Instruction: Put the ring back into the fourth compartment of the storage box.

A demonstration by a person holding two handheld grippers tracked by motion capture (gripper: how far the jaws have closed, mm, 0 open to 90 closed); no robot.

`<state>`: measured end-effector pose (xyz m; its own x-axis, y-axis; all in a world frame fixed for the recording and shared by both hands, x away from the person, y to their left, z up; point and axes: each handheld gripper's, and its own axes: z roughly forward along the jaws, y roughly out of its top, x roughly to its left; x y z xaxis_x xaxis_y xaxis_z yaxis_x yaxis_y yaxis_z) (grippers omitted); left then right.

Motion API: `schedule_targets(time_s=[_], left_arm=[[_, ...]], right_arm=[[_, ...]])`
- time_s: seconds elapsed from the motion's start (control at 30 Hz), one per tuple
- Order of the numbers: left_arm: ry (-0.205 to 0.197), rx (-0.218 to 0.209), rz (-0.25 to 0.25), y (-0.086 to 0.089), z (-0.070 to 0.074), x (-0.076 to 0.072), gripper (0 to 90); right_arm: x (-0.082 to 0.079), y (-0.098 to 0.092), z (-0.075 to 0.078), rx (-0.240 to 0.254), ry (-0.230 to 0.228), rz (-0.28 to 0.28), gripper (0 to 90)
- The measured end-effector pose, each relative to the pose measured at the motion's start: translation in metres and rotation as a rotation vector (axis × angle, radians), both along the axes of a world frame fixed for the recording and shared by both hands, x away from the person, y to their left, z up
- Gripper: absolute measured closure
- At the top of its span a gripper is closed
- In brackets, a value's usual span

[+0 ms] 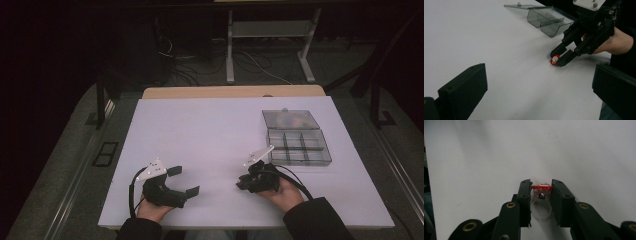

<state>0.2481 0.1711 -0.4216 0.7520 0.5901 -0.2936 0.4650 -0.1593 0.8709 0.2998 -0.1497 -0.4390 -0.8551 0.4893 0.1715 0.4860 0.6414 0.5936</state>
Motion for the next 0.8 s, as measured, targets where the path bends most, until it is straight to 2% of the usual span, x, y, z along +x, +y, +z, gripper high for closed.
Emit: schedule_targets(time_s=[0.37, 0.8], left_arm=[[0.003, -0.003, 0.001, 0.000, 0.000, 0.000, 0.0], [0.004, -0.009, 0.002, 0.000, -0.001, 0.001, 0.0]], right_arm=[[0.004, -0.005, 0.005, 0.013, 0.021, 0.009, 69.6], [0.011, -0.019, 0.018, 0.035, 0.029, 0.001, 69.6]])
